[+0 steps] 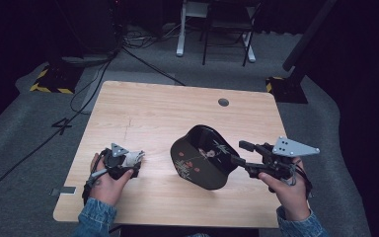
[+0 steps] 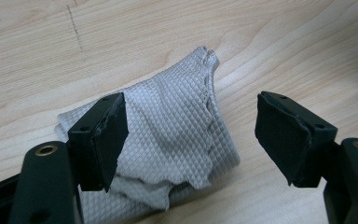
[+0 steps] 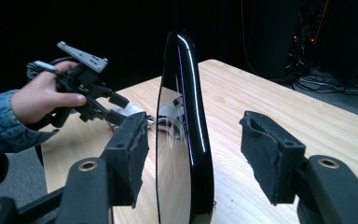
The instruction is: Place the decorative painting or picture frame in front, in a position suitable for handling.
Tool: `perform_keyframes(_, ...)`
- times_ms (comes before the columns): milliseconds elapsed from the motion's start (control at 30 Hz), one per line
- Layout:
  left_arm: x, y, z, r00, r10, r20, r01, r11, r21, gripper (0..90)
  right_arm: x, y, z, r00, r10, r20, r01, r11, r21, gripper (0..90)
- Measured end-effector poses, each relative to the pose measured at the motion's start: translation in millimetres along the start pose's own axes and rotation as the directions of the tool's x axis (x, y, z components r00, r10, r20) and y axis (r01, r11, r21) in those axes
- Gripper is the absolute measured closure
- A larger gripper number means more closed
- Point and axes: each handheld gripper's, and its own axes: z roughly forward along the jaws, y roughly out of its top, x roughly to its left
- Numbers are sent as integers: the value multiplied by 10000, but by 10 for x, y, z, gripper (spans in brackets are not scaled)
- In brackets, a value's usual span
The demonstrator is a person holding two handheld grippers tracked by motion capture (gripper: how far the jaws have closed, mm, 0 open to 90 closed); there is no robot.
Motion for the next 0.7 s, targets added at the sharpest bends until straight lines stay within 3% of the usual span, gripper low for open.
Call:
perform_keyframes(167,13,18,119,9986,242,-475,-232,9995,234,292,-5,-17,-8,10000,37,-8,-37,10000,-7,421)
perform_keyframes(300,66,19,114,9999,-117,-40,118,9995,297,489,-9,-19,-12,10000,24,13,-24,10000,-19,421)
perform_keyframes(467,164,2,18,9987,-497,101,495,9986,179,690,-11,-16,-7,10000,-33,-29,33,10000,-70,424)
perform_keyframes(567,239,-23,-13,9969,-789,13,789,9969,76,684,-5,-15,0,9999,-37,-102,36,9999,-106,424)
perform_keyframes(700,380,-69,-32,9906,-1330,-308,1326,9911,-123,514,-1,-16,2,9998,-99,-182,97,9999,-119,424)
